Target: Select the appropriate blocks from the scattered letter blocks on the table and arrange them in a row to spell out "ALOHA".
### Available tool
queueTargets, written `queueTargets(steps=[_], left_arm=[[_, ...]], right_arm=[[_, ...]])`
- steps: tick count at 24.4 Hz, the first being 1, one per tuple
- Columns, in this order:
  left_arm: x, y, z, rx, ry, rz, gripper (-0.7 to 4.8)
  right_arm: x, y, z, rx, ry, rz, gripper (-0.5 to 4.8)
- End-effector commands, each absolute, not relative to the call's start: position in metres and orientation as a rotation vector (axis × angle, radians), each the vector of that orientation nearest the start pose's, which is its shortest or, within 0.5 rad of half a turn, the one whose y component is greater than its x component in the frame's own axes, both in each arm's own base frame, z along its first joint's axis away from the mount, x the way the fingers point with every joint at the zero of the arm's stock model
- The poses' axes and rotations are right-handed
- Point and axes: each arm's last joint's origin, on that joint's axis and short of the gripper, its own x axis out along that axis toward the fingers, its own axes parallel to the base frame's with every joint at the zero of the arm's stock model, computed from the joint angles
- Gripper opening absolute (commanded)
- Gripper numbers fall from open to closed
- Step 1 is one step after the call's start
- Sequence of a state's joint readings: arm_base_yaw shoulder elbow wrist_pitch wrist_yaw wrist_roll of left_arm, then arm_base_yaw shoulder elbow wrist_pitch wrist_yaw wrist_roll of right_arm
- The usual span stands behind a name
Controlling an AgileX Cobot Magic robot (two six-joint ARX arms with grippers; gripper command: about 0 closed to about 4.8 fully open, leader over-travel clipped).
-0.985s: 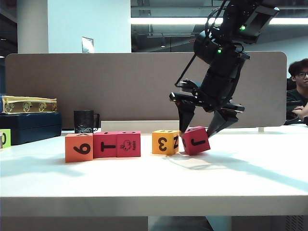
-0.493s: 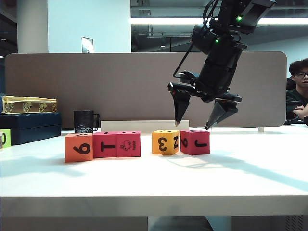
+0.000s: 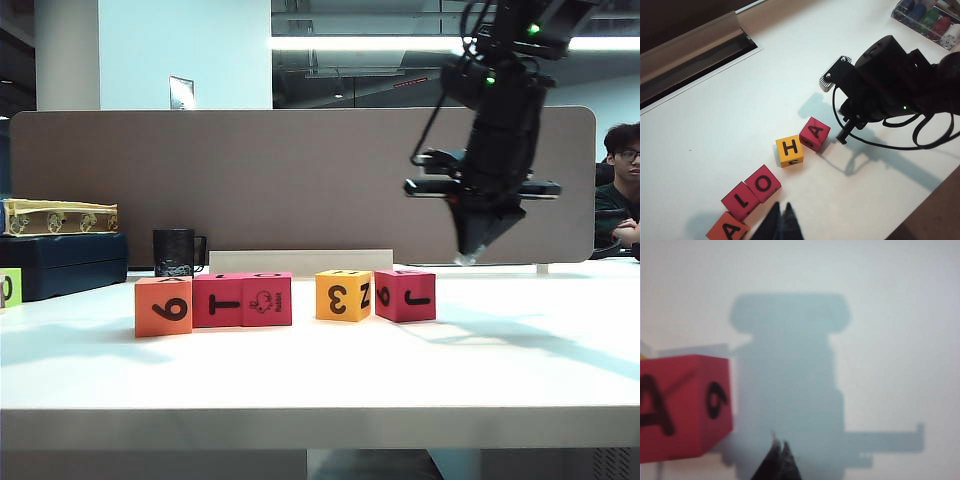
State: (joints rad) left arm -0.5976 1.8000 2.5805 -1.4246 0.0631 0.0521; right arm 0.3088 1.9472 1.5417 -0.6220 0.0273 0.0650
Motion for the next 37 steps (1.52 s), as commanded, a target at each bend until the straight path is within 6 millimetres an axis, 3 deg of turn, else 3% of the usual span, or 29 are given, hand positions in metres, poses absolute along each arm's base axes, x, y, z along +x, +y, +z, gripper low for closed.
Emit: queueTargets(steps=[1, 9, 24, 37], left_arm=[[0.237, -0.164, 0.52, 0.218, 0.595, -0.658, -0.06], [0.237, -0.164, 0.519, 0.218, 0.6, -0.658, -0.06], [0.237, -0.164, 0.52, 0.218, 0.6, -0.659, -0.06], [0.237, -0.164, 0.519, 0.219, 0.605, -0.659, -0.06]], right_arm=[[0.397, 0.126, 0.222, -0.111, 1.029, 0.226, 0.17], [0.404, 0.139, 0.197, -0.068, 1.076, 0.334, -0.01], [0.411, 0.146, 0.198, -0.04, 0.991, 0.381, -0.01], [0.408, 0.178, 0.198, -0.037, 0.92, 0.504, -0.01]])
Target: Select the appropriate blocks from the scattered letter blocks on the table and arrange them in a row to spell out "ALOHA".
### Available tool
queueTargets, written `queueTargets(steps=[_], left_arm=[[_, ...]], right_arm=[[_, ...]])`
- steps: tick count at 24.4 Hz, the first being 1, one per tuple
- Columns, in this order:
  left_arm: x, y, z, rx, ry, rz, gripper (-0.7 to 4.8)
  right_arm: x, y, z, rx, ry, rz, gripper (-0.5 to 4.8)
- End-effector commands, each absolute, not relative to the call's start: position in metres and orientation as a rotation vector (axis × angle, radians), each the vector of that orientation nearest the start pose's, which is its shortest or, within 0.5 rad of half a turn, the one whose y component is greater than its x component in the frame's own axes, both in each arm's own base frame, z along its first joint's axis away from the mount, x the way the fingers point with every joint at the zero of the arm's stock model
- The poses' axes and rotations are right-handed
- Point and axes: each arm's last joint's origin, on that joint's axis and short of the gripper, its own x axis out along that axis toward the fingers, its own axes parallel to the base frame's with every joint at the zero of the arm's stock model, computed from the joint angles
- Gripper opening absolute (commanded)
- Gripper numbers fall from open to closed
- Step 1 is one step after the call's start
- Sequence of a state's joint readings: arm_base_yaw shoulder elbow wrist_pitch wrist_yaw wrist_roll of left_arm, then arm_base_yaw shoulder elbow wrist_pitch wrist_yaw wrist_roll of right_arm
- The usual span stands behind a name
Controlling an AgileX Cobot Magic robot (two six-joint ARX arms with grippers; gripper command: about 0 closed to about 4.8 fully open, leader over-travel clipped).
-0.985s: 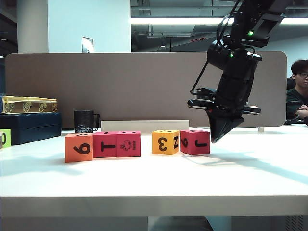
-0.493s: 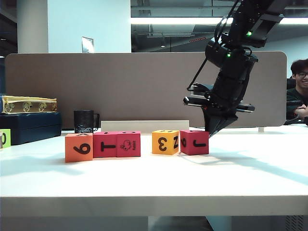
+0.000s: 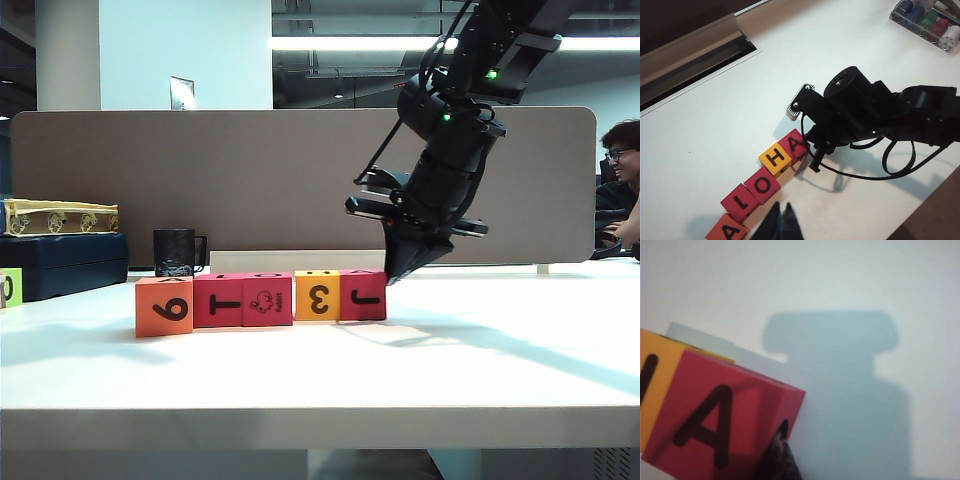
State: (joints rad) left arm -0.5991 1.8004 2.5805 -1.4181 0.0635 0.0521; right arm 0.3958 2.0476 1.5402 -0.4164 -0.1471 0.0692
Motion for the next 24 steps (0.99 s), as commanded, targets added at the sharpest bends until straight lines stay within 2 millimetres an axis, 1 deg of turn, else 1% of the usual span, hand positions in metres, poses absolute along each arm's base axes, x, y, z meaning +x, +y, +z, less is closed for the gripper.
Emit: queueTargets(steps=[1, 8, 10, 11, 12, 14, 16, 18, 21, 23, 24], left_arm=[[0.237, -0.164, 0.519, 0.219, 0.605, -0.659, -0.06], [0.237, -0.164, 0.519, 0.219, 0.604, -0.659, -0.06], [0.237, -0.164, 0.519, 0.219, 0.603, -0.658, -0.06], [0.237, -0.164, 0.519, 0.22, 0.6, -0.653, -0.06], [0.237, -0.164, 0.519, 0.225, 0.598, -0.639, -0.06], [0.239, -0.161, 0.519, 0.258, 0.589, -0.534, -0.06], [0.24, -0.16, 0.519, 0.267, 0.588, -0.503, -0.06], [0.245, -0.151, 0.519, 0.256, 0.592, -0.473, -0.06], [0.256, -0.137, 0.516, 0.238, 0.614, -0.411, -0.06], [0.272, -0.118, 0.509, 0.203, 0.657, -0.326, -0.06], [0.276, -0.114, 0.506, 0.196, 0.668, -0.308, -0.06]], right_arm=[[0.407, 0.178, 0.198, -0.033, 0.92, 0.513, -0.01], [0.407, 0.18, 0.198, -0.003, 0.926, 0.577, -0.01], [0.407, 0.18, 0.198, -0.01, 0.924, 0.563, -0.01], [0.407, 0.179, 0.198, -0.03, 0.918, 0.521, -0.01], [0.408, 0.178, 0.198, -0.043, 0.915, 0.494, -0.01], [0.408, 0.176, 0.199, -0.083, 0.911, 0.441, -0.01], [0.407, 0.175, 0.2, -0.1, 0.91, 0.429, -0.01], [0.405, 0.174, 0.204, -0.1, 0.912, 0.429, -0.01], [0.399, 0.171, 0.219, -0.116, 0.897, 0.439, -0.01], [0.387, 0.167, 0.246, -0.104, 0.868, 0.473, -0.01], [0.384, 0.167, 0.252, -0.094, 0.864, 0.494, -0.01]])
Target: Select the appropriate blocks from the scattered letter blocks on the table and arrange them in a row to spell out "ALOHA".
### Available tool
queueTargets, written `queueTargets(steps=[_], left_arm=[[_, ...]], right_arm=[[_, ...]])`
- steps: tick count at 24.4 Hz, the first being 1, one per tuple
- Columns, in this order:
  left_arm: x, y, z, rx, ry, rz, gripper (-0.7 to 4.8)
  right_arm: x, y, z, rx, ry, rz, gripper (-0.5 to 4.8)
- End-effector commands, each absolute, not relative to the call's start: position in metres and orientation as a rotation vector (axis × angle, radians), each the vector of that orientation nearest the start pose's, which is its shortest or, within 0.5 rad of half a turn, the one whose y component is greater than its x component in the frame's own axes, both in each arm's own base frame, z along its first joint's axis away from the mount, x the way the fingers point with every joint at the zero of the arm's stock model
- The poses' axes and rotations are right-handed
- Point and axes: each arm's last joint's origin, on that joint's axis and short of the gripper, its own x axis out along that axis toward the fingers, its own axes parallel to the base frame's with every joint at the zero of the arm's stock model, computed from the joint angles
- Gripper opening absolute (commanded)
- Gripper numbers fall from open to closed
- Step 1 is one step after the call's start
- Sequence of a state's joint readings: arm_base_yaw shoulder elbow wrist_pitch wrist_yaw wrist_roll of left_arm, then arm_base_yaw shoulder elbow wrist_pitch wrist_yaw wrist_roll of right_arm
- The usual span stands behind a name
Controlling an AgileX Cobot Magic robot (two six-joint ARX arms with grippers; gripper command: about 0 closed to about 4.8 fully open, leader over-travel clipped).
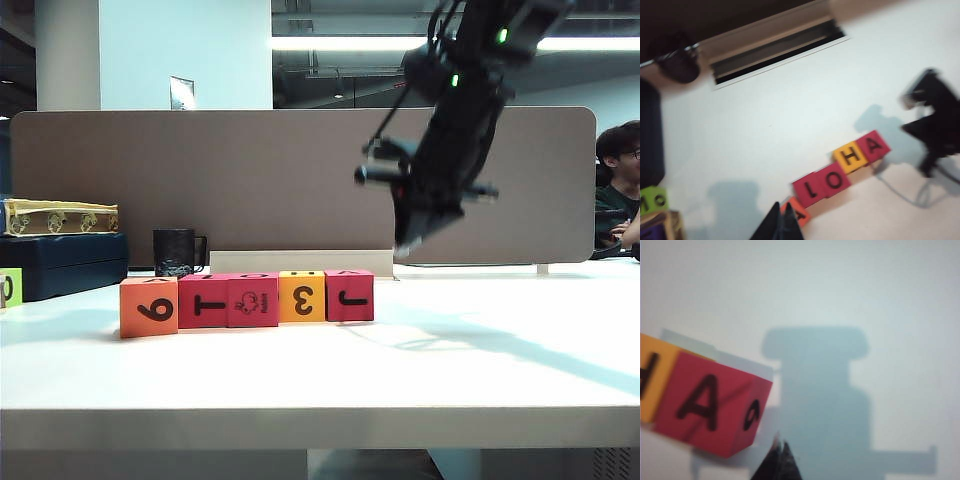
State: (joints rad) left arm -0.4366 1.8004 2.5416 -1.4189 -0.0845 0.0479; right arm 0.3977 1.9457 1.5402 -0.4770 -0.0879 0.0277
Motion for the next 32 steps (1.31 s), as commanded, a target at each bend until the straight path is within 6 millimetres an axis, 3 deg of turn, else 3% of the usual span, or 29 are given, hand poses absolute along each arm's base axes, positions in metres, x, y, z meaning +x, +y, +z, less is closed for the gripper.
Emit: queueTargets(steps=[1, 4, 7, 13, 17, 21, 32], left_arm=[[0.286, -0.105, 0.498, 0.187, 0.701, -0.269, -0.06], [0.307, -0.094, 0.472, 0.184, 0.796, -0.217, -0.06], [0.327, -0.096, 0.431, 0.177, 0.928, -0.246, -0.06], [0.345, -0.104, 0.34, 0.16, 1.176, -0.321, -0.06], [0.344, -0.105, 0.295, 0.15, 1.276, -0.343, -0.06], [0.341, -0.105, 0.263, 0.136, 1.326, -0.364, -0.06], [0.335, -0.105, 0.224, 0.108, 1.35, -0.399, -0.06]], right_arm=[[0.376, 0.165, 0.266, -0.079, 0.857, 0.524, -0.01], [0.358, 0.164, 0.287, -0.082, 0.863, 0.549, -0.01], [0.334, 0.176, 0.304, -0.107, 0.874, 0.603, -0.01], [0.297, 0.224, 0.306, -0.213, 0.887, 0.751, -0.02], [0.286, 0.24, 0.307, -0.25, 0.853, 0.767, -0.02], [0.278, 0.248, 0.306, -0.269, 0.869, 0.791, -0.02], [0.272, 0.253, 0.307, -0.282, 0.867, 0.806, -0.02]])
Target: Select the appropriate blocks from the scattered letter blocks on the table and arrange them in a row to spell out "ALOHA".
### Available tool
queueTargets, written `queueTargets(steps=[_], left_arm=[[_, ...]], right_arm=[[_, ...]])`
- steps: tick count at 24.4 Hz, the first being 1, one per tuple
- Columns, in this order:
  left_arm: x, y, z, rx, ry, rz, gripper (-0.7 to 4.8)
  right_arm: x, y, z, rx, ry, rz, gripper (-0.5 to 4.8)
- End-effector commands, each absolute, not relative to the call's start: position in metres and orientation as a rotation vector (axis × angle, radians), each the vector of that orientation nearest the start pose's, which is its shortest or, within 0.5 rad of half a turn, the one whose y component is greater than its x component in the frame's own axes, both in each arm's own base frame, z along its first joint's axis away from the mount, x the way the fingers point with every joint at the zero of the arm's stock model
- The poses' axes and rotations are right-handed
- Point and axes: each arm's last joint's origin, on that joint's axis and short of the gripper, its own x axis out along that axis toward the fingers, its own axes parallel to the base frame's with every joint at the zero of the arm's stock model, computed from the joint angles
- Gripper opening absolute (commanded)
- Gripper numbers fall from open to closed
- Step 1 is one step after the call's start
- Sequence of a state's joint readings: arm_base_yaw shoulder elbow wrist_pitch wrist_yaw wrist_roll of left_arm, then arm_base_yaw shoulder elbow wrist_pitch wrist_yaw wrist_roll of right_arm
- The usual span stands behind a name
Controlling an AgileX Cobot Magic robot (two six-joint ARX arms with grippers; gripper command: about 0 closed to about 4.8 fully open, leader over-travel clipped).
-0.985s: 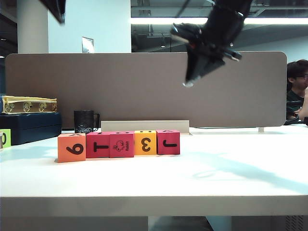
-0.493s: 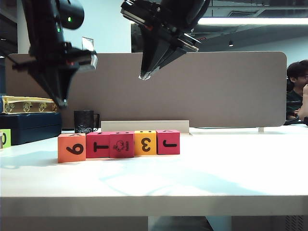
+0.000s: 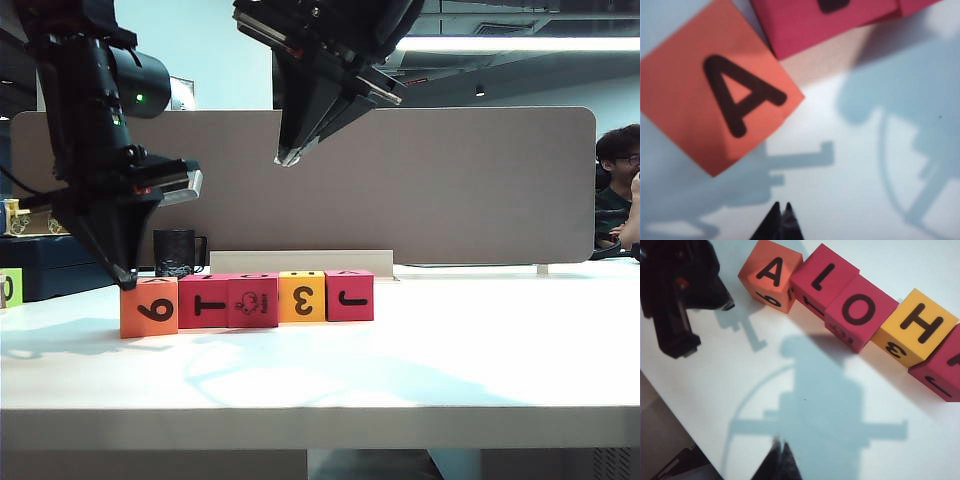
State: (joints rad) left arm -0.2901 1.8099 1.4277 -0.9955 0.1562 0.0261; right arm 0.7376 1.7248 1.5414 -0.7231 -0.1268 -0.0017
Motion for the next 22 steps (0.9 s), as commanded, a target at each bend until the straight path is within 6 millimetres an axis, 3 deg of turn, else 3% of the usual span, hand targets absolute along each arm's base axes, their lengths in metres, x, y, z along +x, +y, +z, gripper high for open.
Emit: queueTargets(steps=[1, 22], left_arm=[[0.335, -0.105, 0.222, 0.108, 1.344, -0.399, -0.06], [0.353, -0.107, 0.208, 0.157, 1.233, -0.314, -0.06]], right_arm=[[0.272, 0.253, 0.307, -0.282, 0.867, 0.806, -0.01], [0.272, 0.253, 0.307, -0.287, 0.866, 0.79, -0.02]])
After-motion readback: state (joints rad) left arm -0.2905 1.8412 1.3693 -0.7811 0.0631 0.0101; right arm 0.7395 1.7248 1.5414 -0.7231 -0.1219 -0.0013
